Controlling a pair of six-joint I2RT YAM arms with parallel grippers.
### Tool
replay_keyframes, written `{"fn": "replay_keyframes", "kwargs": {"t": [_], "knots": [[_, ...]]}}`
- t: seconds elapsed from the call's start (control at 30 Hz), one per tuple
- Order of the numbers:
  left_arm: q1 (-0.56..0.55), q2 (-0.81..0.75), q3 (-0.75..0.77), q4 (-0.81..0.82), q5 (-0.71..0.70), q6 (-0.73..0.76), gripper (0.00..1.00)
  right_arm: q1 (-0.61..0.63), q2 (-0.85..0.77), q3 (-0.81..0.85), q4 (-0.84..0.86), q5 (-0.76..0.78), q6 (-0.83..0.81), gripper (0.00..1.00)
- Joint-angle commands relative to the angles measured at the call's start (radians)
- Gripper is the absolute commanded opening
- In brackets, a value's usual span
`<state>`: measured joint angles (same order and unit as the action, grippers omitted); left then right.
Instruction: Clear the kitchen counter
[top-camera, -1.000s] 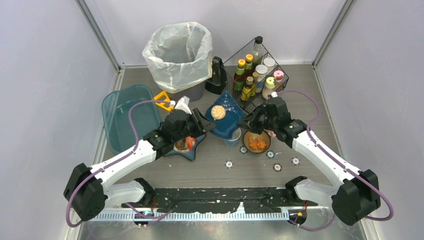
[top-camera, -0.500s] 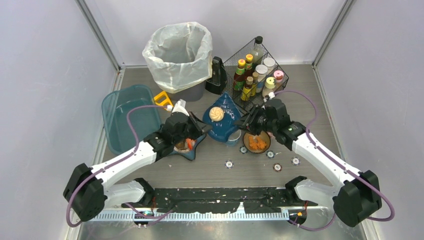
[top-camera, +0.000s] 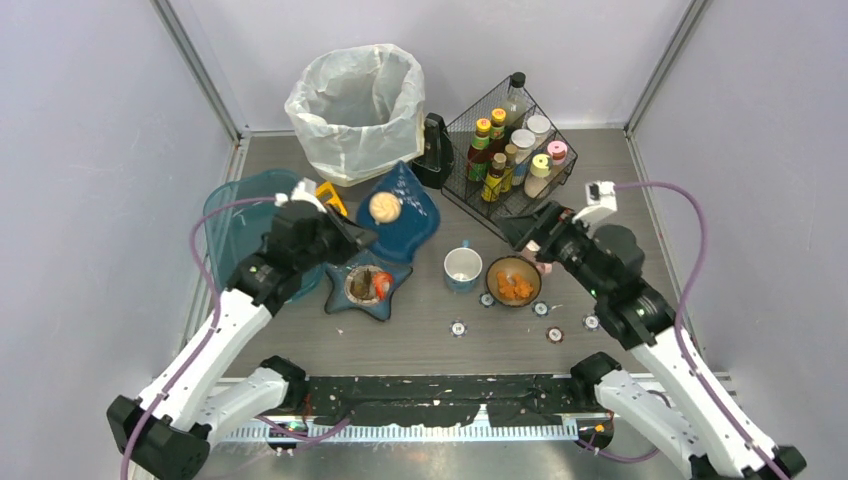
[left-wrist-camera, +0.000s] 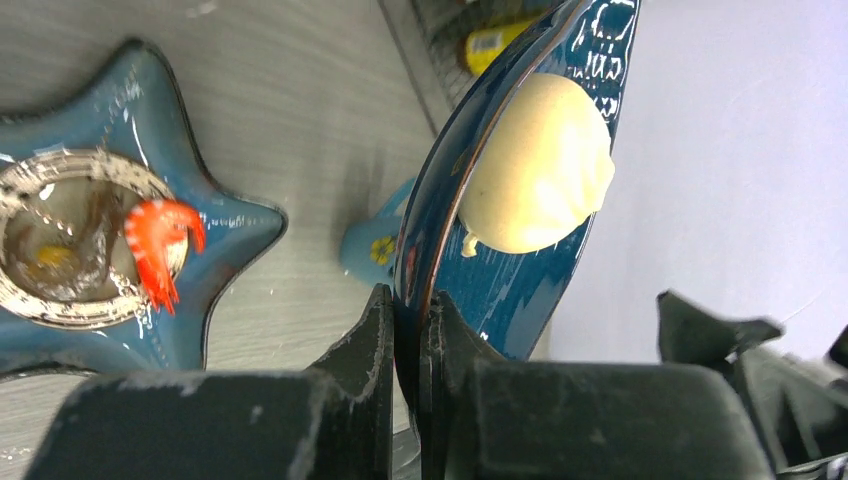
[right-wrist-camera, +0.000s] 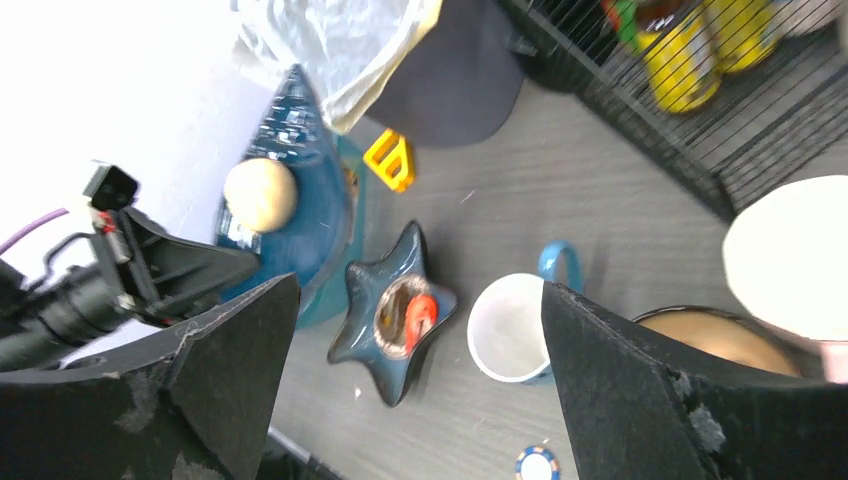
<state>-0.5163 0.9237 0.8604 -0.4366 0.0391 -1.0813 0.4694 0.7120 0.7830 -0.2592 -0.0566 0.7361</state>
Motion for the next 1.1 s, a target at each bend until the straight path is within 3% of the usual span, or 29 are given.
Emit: {"fn": "replay_keyframes", "kwargs": {"t": [0.0,0.27,0.5,0.77,1.07], "knots": [[0.112,-0.028,0.201,0.006,0.181,0.018,0.0,-0.002,-0.123,-0.05,0.004,0.195,-0.114,0.98],[0.289,0.1,0.528,-0.165,0.259,0.099,0.0,-0.001,-0.285,-0.072,-0.072,0.372,-0.214,0.95],[0.413,0.298,0.764,-0.129,0.262,0.088,0.0,-0.002,-0.36,-0.048,-0.138,0.467,-0.28,0.95],[0.477,0.551,1.0,-0.011,0.172,0.124,0.0,-0.002,-0.372,-0.038,-0.167,0.502,-0.297,0.95],[0.476,0.765,1.146,0.232,0.001,0.505,0.0,-0.002,-0.356,-0.002,-0.195,0.536,-0.343,0.95]]}}
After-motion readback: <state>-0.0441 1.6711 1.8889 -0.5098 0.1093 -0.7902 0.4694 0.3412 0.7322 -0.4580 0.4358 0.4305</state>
